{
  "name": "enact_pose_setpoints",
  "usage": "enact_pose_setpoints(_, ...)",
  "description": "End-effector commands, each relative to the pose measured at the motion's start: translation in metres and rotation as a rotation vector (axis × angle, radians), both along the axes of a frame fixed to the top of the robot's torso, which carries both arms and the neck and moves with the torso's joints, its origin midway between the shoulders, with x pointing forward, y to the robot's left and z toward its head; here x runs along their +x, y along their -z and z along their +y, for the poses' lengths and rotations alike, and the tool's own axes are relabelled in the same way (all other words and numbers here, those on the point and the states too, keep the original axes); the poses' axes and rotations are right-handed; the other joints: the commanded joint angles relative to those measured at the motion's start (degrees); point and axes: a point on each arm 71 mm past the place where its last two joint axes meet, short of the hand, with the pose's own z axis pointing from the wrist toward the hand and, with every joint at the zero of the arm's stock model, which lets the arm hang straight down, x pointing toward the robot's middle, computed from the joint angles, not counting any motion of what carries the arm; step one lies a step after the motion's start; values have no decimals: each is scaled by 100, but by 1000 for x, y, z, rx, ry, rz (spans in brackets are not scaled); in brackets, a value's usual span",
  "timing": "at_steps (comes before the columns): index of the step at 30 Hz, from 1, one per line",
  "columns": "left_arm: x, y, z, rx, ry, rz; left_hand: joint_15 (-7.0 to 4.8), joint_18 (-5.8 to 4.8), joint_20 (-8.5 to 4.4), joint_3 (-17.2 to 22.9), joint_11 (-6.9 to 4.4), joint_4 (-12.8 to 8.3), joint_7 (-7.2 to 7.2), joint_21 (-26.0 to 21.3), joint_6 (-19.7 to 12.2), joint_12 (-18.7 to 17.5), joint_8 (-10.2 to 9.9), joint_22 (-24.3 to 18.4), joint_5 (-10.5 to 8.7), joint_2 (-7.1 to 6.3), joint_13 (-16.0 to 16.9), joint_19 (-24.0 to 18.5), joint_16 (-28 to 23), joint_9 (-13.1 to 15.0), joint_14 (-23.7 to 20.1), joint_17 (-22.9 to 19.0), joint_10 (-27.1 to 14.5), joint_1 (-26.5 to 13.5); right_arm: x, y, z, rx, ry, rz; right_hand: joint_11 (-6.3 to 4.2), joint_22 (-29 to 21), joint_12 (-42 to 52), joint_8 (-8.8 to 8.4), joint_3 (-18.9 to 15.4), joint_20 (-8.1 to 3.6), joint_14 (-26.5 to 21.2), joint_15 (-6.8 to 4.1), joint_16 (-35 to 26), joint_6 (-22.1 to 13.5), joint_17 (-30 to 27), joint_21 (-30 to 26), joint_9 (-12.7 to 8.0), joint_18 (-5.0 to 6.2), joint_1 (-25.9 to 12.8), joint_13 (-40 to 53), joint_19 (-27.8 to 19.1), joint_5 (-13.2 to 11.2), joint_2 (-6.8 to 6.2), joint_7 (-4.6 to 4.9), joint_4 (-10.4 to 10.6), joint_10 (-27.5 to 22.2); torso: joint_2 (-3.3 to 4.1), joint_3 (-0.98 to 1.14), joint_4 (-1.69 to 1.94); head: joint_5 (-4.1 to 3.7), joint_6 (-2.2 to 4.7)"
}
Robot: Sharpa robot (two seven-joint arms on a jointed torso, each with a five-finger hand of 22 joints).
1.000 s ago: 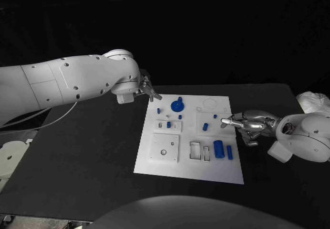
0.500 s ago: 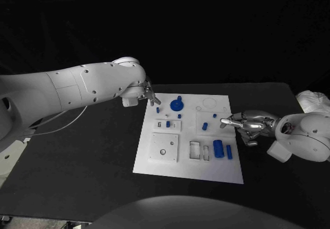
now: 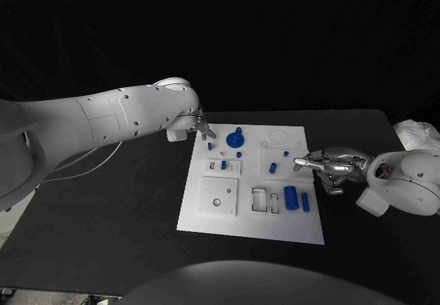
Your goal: Assemble the parts on the task board
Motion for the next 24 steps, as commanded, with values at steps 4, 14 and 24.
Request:
enact_pose_setpoints(4, -2, 4, -4, 1, 33, 21, -24, -52, -22, -44, -24, 4, 4, -47, -61, 14, 41, 1281, -81, 11, 1509, 254, 14, 23, 582, 1506, 586, -72, -1, 1, 2, 1, -22, 12, -33, 745, -24, 30, 9, 15, 156, 19, -12, 55, 989, 15, 7, 7, 67, 307, -10, 29, 6, 5, 12, 79, -7, 2, 7, -1, -1)
enact_pose_setpoints(14, -3, 9, -5, 5, 39, 41, -23, -48, -21, -49, -23, -3, 3, -67, -67, 14, 46, 1275, -96, 9, 1509, 244, 14, 28, 582, 1506, 586, -65, -1, 1, 3, 2, -25, 11, -32, 745, -25, 37, 14, 16, 157, 20, -10, 70, 990, 16, 8, 7, 69, 305, -9, 32, 10, 8, 12, 77, -6, 1, 7, 12, -1)
enact_pose_setpoints(24, -4, 16, -7, 3, 41, 51, -22, -45, -19, -39, -24, -13, -1, -82, -81, 14, 54, 1270, -92, 29, 1509, 236, 14, 37, 582, 1506, 586, -34, -1, 1, 3, 3, -25, 11, -32, 745, -25, 37, 14, 16, 157, 20, -10, 70, 990, 16, 8, 7, 69, 305, -9, 32, 10, 8, 12, 77, 5, 5, 3, 7, -1)
